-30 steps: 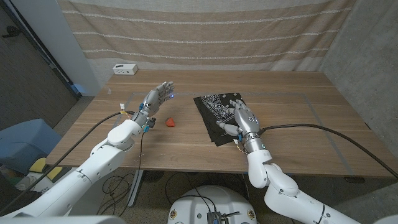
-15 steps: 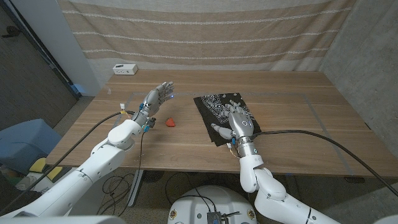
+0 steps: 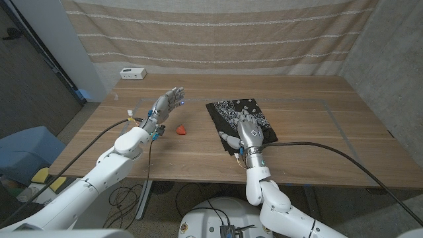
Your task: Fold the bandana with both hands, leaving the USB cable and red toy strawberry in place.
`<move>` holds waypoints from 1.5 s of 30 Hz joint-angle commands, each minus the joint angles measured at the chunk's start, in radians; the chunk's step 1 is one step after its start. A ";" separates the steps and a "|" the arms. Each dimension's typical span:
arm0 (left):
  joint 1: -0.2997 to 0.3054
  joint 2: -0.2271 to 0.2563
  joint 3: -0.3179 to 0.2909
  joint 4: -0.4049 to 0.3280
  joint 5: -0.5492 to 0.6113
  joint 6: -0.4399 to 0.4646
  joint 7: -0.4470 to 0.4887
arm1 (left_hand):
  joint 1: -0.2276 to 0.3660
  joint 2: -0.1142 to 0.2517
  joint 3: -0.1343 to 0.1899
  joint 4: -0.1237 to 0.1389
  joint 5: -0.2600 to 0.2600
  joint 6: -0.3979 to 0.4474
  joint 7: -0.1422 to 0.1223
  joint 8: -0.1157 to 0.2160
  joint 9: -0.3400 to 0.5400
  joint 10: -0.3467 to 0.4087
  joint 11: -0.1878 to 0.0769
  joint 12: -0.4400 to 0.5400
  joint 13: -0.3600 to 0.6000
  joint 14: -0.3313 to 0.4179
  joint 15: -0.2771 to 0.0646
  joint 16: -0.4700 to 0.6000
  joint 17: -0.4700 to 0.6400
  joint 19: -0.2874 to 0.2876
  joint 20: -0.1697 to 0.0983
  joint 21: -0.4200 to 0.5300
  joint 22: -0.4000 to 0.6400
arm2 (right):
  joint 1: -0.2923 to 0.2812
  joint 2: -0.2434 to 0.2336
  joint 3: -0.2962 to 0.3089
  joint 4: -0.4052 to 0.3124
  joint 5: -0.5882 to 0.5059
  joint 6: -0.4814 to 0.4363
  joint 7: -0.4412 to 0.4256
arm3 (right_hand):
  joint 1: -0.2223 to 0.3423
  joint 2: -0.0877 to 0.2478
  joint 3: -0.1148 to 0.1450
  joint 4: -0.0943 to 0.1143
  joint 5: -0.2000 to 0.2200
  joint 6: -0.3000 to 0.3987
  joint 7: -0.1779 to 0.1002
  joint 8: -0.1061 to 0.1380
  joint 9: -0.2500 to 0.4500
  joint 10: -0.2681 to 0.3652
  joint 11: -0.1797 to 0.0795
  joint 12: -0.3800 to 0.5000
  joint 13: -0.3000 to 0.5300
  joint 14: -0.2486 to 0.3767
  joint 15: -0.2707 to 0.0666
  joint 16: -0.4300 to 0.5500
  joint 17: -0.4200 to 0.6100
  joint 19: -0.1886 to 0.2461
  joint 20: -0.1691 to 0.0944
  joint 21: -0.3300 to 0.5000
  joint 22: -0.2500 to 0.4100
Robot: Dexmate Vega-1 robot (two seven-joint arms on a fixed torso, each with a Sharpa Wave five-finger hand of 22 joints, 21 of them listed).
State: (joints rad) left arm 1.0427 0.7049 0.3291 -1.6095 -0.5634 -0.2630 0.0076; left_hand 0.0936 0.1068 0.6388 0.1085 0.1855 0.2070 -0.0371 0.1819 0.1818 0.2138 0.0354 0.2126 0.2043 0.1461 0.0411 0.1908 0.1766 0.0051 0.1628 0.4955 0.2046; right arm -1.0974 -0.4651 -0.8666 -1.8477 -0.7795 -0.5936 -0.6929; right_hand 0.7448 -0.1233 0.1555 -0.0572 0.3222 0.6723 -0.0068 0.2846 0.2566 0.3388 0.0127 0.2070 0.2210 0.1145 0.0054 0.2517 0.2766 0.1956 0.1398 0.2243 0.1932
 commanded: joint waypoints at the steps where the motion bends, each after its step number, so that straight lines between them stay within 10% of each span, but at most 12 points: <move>1: -0.008 -0.001 0.000 0.014 -0.003 -0.005 -0.007 | -0.001 0.037 0.008 0.002 0.006 -0.003 0.001 0.004 -0.001 -0.002 0.007 -0.001 0.003 -0.002 0.001 -0.003 0.003 0.000 0.009 -0.001 0.002 | 0.030 0.053 -0.044 0.063 0.010 -0.044 -0.003 | -0.004 0.008 -0.008 0.001 0.012 -0.001 0.009 -0.003 -0.001 -0.007 0.006 -0.003 0.005 -0.003 0.006 0.003 0.005 -0.006 0.008 -0.005 0.004; 32: -0.029 -0.008 0.010 0.041 -0.014 -0.014 -0.039 | 0.002 0.028 0.012 -0.003 0.005 -0.005 0.002 0.004 -0.001 -0.001 0.006 0.001 0.002 -0.001 0.002 -0.002 0.002 -0.001 0.011 -0.002 0.002 | 0.100 0.107 -0.086 0.196 0.069 -0.210 -0.053 | 0.163 0.084 0.016 -0.062 0.052 0.018 -0.008 0.008 -0.004 0.004 -0.001 0.005 0.007 0.027 -0.017 0.012 -0.002 0.069 -0.028 0.026 0.004; 45: -0.046 -0.009 0.020 0.049 -0.006 -0.005 -0.045 | 0.001 0.026 0.013 -0.002 0.005 -0.008 0.001 0.004 -0.001 -0.005 0.007 0.000 0.002 -0.003 0.003 -0.003 0.003 -0.001 0.011 -0.002 0.002 | 0.113 0.106 -0.088 0.228 0.102 -0.191 -0.116 | 0.320 0.167 0.057 -0.094 0.089 0.375 0.032 0.115 -0.040 0.209 -0.070 0.060 -0.001 0.142 -0.061 0.034 -0.023 0.139 -0.037 0.041 -0.001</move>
State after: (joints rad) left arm 1.0088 0.6968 0.3419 -1.5676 -0.5755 -0.2755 -0.0309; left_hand 0.0936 0.1068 0.6428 0.1045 0.1855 0.1977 -0.0352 0.1819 0.1818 0.2085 0.0407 0.2126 0.2046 0.1462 0.0411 0.1908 0.1769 0.0016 0.1664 0.4956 0.2048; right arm -0.9942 -0.3589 -0.9553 -1.6512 -0.7089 -0.8060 -0.7519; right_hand 1.0387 0.0332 0.2003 -0.1508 0.4058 0.9748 0.0173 0.3774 0.2197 0.5030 -0.0390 0.2559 0.2202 0.2285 -0.0364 0.2784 0.2561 0.3203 0.1055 0.2593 0.1905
